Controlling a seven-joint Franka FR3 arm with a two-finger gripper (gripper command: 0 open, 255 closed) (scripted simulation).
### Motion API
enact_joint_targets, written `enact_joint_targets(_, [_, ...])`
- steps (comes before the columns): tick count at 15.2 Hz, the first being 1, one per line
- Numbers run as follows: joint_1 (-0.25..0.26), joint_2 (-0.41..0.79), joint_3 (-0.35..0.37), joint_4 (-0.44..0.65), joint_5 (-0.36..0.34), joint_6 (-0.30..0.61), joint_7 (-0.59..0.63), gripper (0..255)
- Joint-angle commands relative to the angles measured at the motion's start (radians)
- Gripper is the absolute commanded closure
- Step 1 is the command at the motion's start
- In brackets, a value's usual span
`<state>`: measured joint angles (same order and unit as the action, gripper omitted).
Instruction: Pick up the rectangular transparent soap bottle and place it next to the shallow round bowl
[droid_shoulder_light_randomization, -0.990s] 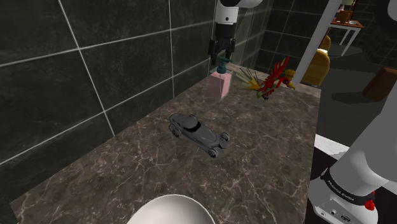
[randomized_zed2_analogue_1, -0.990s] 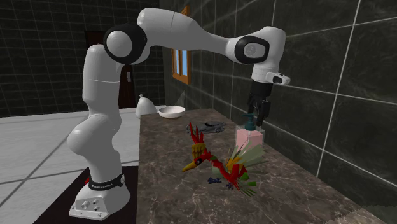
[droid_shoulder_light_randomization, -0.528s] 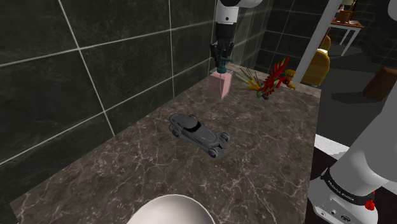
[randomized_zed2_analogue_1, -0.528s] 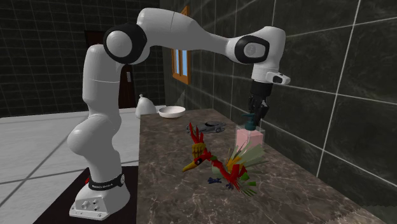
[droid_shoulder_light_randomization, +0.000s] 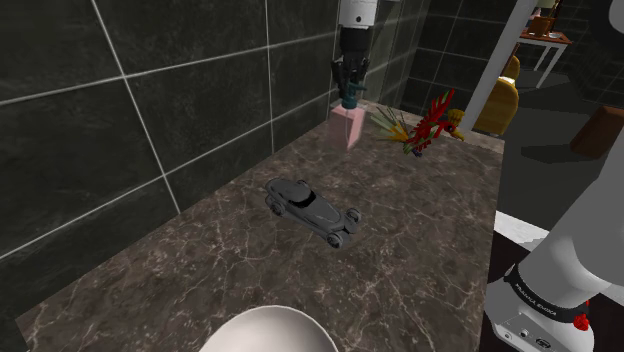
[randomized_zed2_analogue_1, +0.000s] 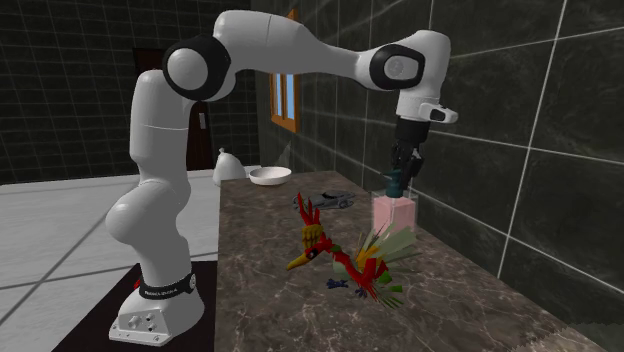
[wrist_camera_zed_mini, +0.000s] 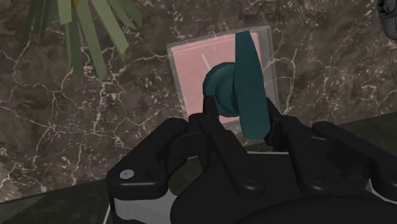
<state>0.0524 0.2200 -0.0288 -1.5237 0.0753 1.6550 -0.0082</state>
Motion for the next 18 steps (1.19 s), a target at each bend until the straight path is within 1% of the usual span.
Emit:
enact_joint_targets(1, [0.0,0.002,0.0,0.028,0.0,-0.026,0.002,255])
enact_joint_targets(10, [-0.002,0.025,0.0,0.182,0.0,-0.157,0.01,255])
enact_joint_targets(18, [-0.005,0.072,0.0,0.361,0.003,-0.288,0.017,255])
